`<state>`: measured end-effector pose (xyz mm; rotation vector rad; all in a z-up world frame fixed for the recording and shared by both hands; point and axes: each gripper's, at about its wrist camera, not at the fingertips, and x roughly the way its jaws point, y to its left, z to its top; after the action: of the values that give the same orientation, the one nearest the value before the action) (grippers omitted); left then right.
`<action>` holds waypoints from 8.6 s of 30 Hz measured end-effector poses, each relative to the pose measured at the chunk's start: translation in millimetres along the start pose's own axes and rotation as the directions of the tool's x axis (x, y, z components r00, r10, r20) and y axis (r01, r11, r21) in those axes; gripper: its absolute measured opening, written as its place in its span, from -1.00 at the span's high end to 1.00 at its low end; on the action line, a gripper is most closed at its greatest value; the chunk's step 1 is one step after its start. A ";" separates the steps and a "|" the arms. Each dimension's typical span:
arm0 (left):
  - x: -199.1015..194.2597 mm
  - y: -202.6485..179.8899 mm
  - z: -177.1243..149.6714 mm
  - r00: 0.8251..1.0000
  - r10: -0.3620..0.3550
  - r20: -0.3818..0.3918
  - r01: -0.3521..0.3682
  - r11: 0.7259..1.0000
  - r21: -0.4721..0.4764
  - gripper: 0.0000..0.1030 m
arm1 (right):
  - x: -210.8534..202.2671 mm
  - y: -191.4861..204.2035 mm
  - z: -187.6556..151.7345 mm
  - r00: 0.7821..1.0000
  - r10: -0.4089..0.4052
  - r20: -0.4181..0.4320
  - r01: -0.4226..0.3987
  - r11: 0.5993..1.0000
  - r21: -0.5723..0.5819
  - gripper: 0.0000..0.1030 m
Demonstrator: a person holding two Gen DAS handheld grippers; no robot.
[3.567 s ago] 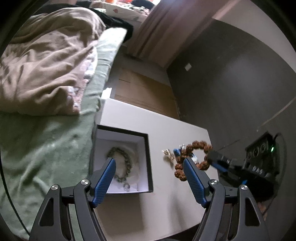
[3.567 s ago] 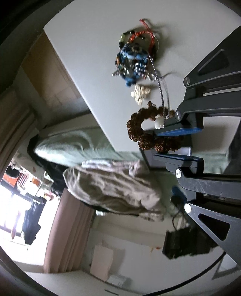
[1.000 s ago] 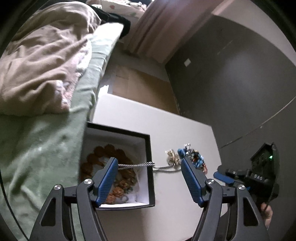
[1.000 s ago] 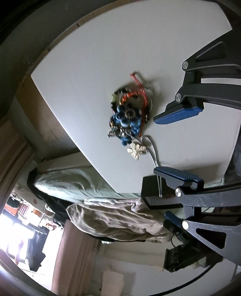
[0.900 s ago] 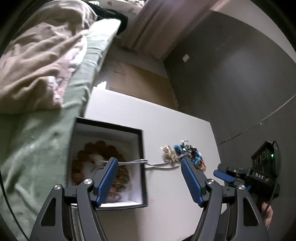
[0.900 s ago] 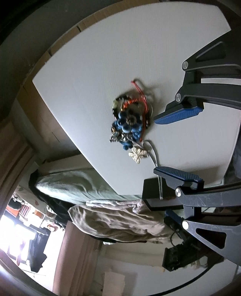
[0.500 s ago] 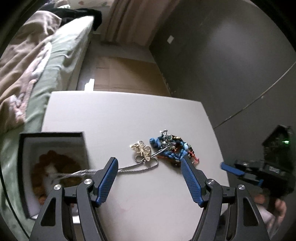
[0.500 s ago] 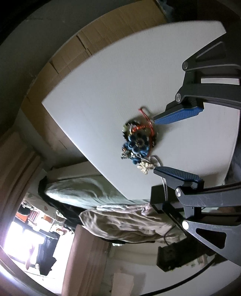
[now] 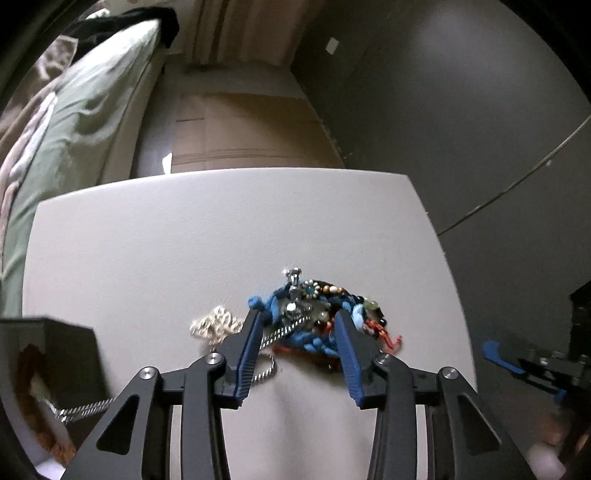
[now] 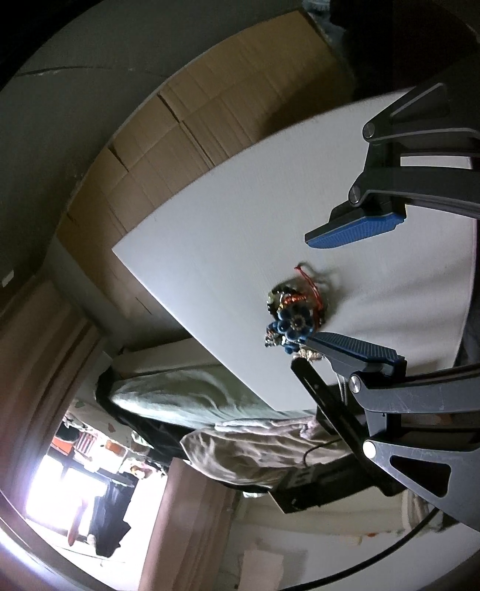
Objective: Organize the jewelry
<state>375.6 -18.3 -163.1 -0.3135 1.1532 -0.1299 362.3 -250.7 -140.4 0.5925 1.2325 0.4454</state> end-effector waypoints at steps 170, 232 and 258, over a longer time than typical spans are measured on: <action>-412.7 62.1 -7.6 0.807 0.075 0.585 -0.123 0.992 0.041 0.72 | 122.2 195.8 -76.4 0.933 0.251 -0.259 -0.329 0.885 -0.329 0.70; -79.8 141.2 -38.4 0.994 0.052 -0.097 -0.071 0.976 -0.204 -0.03 | 73.3 103.7 -25.7 0.979 0.161 -0.128 -0.180 0.970 -0.162 0.02; -89.9 85.1 -13.6 0.998 -0.043 -0.037 0.039 0.994 -0.097 -0.05 | 46.0 75.7 -15.4 0.991 0.115 -0.075 -0.124 0.983 -0.132 0.02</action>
<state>321.9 83.5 -115.5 -0.4221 1.1939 -0.1168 360.3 -161.5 -129.4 0.5397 1.2233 0.6502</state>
